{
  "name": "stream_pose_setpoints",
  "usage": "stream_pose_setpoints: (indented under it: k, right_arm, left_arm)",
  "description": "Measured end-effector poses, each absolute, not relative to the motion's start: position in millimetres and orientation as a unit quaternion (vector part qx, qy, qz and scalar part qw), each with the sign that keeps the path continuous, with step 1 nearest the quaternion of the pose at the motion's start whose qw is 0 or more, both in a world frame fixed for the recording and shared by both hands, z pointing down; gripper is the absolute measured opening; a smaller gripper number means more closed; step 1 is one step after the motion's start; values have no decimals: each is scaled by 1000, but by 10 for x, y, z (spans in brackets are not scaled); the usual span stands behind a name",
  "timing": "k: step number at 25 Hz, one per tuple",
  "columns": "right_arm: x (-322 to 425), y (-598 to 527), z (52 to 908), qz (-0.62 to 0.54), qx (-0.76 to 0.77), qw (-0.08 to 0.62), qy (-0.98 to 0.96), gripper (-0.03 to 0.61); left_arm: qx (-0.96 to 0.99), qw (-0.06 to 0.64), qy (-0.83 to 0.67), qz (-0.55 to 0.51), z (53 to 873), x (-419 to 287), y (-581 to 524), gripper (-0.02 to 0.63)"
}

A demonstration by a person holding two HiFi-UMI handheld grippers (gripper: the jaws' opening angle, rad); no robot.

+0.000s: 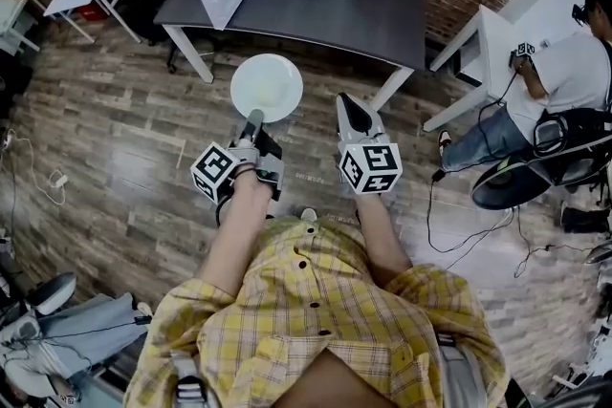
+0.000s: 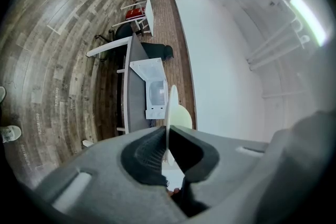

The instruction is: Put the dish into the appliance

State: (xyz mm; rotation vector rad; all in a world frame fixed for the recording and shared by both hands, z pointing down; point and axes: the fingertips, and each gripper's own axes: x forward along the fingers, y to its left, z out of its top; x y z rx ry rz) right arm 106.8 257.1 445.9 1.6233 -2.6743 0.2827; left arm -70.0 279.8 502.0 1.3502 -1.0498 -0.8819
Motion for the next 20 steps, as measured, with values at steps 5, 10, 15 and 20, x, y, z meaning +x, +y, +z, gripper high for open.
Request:
stream_pose_setpoints:
  k: [5, 10, 15, 20]
  right_arm:
    - [1119, 2504, 4511, 86, 501, 6, -861, 5]
    - [1170, 2408, 4531, 88, 497, 5, -863, 5]
    - [1171, 2207, 4656, 99, 496, 13, -862, 5]
    - [1108, 1829, 4739, 100, 490, 22, -866, 5]
  left_arm:
    - [565, 575, -452, -381, 5074, -551, 2795, 9]
    - [554, 583, -452, -386, 5121, -489, 2730, 9]
    - [550, 584, -452, -390, 5181, -487, 2522, 9]
    - [541, 591, -450, -394, 5305, -500, 2133, 9]
